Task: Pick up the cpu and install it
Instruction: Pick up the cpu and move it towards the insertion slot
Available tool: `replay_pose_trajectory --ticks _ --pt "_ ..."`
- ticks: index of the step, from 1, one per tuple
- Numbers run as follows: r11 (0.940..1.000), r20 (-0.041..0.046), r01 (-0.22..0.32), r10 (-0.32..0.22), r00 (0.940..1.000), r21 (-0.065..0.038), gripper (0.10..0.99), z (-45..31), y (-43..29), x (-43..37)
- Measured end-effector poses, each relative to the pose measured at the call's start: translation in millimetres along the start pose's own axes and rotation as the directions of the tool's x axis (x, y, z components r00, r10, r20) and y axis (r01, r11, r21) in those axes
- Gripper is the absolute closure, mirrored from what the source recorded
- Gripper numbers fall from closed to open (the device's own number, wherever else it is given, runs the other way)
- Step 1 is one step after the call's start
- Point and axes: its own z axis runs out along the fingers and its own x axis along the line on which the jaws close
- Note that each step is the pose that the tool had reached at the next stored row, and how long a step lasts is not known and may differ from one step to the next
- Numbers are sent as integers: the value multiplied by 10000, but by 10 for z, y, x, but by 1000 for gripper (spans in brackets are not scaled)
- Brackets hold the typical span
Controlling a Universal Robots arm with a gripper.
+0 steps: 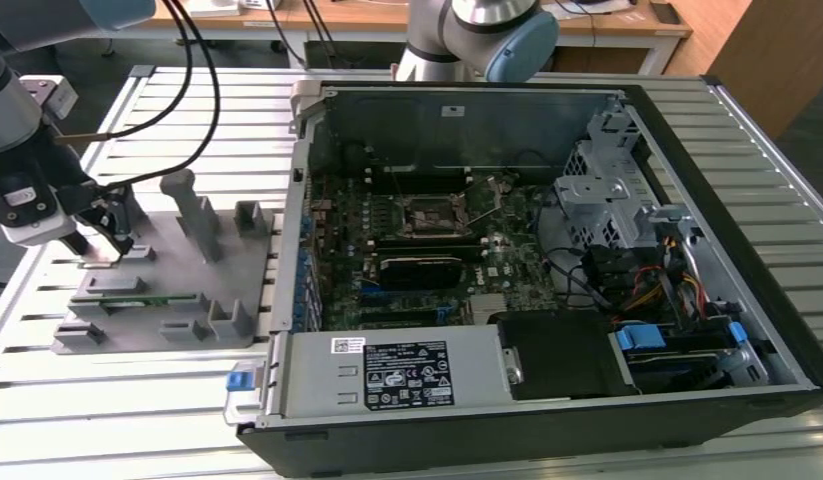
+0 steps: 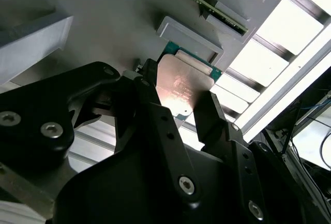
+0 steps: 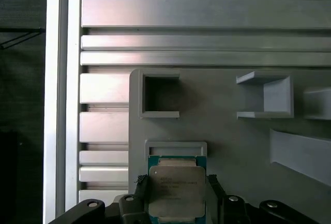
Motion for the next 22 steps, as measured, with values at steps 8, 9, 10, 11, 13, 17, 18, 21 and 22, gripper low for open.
replay_pose_trajectory --ticks 8,9,10,11,13,17,18,21,22 --pt "10000 0 0 0 10000 0 561 -41 4 0" --pt "10000 -2 0 0 10000 1 561 -48 4 0" --pt "10000 -1 0 0 10000 1 561 -54 5 0" --pt "10000 -1 0 0 10000 1 561 -61 6 0" --pt "10000 -1 0 0 10000 1 561 -76 7 0" --pt "10000 -1 0 0 10000 1 561 -106 9 -1" --pt "10000 0 0 0 10000 0 561 -111 10 -1" --pt "10000 1 0 0 10000 0 561 -123 11 -1" --pt "10000 1 1 -1 10000 1 561 -127 11 -1"
